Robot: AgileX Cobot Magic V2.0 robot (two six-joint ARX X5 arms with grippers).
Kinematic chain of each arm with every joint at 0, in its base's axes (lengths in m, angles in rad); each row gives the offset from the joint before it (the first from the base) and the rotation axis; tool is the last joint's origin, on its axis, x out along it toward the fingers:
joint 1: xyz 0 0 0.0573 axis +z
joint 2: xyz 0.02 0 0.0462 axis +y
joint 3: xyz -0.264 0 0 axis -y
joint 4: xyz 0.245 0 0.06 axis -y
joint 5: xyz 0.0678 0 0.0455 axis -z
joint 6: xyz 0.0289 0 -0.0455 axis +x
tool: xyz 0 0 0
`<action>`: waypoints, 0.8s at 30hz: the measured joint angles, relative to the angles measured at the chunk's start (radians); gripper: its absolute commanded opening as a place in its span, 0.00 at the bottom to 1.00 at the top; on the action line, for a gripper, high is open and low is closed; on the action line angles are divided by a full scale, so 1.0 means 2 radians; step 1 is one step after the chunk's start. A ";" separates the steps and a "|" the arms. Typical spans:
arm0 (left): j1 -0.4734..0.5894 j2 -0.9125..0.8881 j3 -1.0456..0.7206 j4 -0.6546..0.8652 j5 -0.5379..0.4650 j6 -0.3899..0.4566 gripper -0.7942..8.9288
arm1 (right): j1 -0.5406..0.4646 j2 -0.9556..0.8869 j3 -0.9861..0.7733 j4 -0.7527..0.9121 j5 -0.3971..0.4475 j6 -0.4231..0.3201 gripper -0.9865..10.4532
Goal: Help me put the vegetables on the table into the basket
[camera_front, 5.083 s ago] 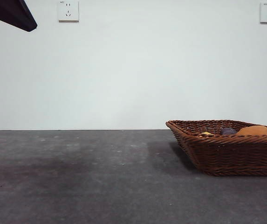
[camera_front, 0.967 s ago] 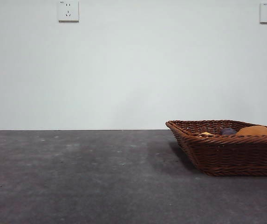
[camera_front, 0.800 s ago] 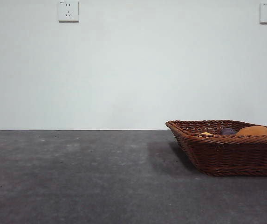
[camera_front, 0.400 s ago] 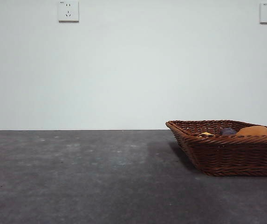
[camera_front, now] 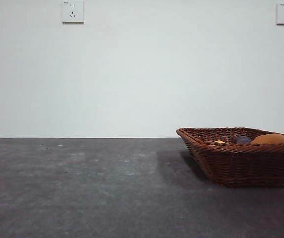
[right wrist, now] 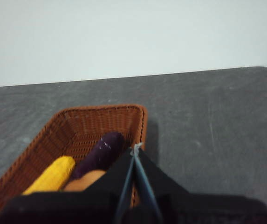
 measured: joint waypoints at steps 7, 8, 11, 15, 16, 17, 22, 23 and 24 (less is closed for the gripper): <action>0.000 0.000 0.000 0.000 0.000 0.000 0.08 | 0.000 -0.032 -0.054 0.002 0.000 0.002 0.09; 0.000 0.000 0.000 0.000 0.000 0.000 0.08 | 0.000 -0.034 -0.061 0.003 0.000 0.002 0.09; 0.000 0.000 0.000 0.000 0.000 0.000 0.08 | 0.001 -0.035 -0.076 0.003 0.001 0.005 0.09; 0.000 0.001 0.000 0.000 0.000 0.000 0.08 | 0.006 -0.036 -0.076 0.005 0.001 0.006 0.09; 0.000 0.001 0.000 0.000 0.000 0.000 0.08 | 0.006 -0.036 -0.076 0.004 0.001 0.006 0.09; 0.000 0.001 0.000 0.000 0.000 0.000 0.08 | 0.006 -0.036 -0.076 0.004 0.001 0.006 0.09; 0.000 0.003 0.000 0.000 0.000 0.000 0.08 | 0.007 -0.036 -0.076 0.004 0.001 0.006 0.09; 0.000 0.003 0.000 0.000 0.000 0.000 0.08 | 0.007 -0.036 -0.076 0.004 0.001 0.006 0.09; 0.000 0.003 0.000 0.000 0.000 0.000 0.08 | 0.007 -0.036 -0.076 0.003 0.002 0.006 0.09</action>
